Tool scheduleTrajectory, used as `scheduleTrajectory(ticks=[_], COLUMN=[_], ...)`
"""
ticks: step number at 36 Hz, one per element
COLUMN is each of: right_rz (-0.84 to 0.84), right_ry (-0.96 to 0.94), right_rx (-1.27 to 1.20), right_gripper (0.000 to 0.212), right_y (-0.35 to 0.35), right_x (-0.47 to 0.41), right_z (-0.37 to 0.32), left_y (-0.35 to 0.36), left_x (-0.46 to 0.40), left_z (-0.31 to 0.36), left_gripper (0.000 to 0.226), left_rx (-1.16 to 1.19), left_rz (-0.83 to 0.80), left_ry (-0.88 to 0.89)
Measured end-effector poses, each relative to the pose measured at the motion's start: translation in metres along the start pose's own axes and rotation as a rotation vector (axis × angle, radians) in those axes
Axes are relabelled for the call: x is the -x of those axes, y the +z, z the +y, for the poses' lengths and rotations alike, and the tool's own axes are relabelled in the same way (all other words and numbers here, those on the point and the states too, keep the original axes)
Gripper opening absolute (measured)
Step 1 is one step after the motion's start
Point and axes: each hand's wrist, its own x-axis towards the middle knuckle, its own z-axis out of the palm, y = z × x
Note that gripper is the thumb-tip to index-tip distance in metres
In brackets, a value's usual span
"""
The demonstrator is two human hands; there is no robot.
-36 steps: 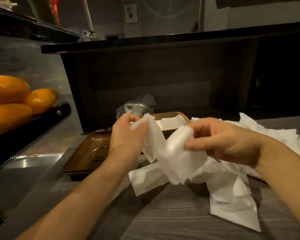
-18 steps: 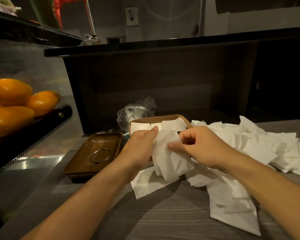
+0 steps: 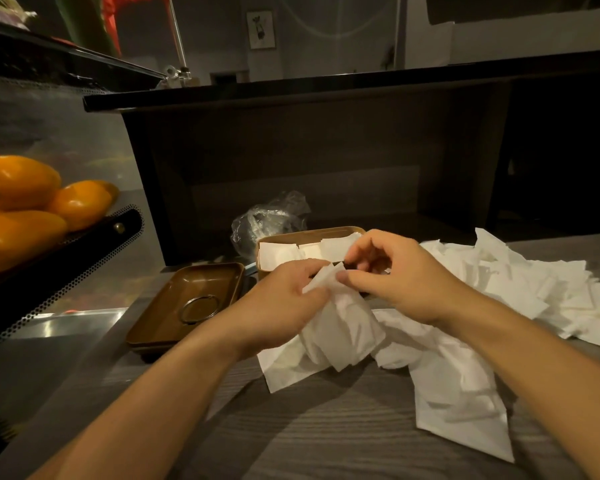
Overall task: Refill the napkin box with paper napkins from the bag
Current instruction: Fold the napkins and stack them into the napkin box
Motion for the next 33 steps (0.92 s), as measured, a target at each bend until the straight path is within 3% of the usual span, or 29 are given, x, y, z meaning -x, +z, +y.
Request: scheduleTrajectory(ticks=[2, 5, 9, 12, 16, 18, 21, 25, 27, 30, 33], right_rz=[-0.082, -0.121, -0.063, -0.061, -0.128, -0.14, -0.058, 0.087, 0.111, -0.092, -0.372], right_ry=[-0.011, -0.065, 0.016, 0.071, 0.048, 0.035, 0.035, 0.06, 0.024, 0.013, 0.077], right_rx=[0.025, 0.035, -0.364, -0.469, -0.531, -0.53, -0.464, -0.364, -0.121, 0.269, 0.465], right_gripper=[0.024, 0.009, 0.006, 0.011, 0.021, 0.02, 0.011, 0.011, 0.014, 0.004, 0.016], right_y=[0.001, 0.005, -0.006, -0.014, -0.011, -0.005, 0.006, 0.009, 0.0, -0.023, -0.033], right_x=[0.001, 0.004, 0.005, 0.005, 0.01, 0.013, 0.013, 0.007, 0.002, 0.0, 0.005], right_z=[-0.002, -0.007, -0.017, -0.019, -0.025, -0.03, -0.032, -0.025, -0.015, -0.003, 0.006], left_y=[-0.001, -0.002, -0.009, -0.02, -0.021, -0.018, -0.009, 0.004, 0.002, -0.004, -0.007], left_x=[0.0, -0.003, 0.0, 0.006, 0.008, 0.01, 0.013, 0.008, 0.005, 0.002, -0.002], left_z=[0.0, -0.002, 0.002, 0.005, 0.001, 0.001, 0.01, 0.019, 0.016, 0.007, 0.002], left_gripper=[0.032, 0.06, 0.043, 0.042, 0.078, 0.078, 0.059, 0.032, 0.038, 0.047, 0.044], left_rx=[-0.009, -0.079, 0.104, 0.317, 0.597, 0.698, 0.653, 0.616, 0.651, 0.592, 0.53], left_rz=[-0.019, 0.038, 0.114, -0.054, -0.269, -0.345, -0.308, -0.072, 0.04, 0.159, 0.223], left_ry=[0.0, -0.03, 0.039, -0.002, -0.037, -0.009, -0.07, -0.143, -0.154, -0.13, -0.16])
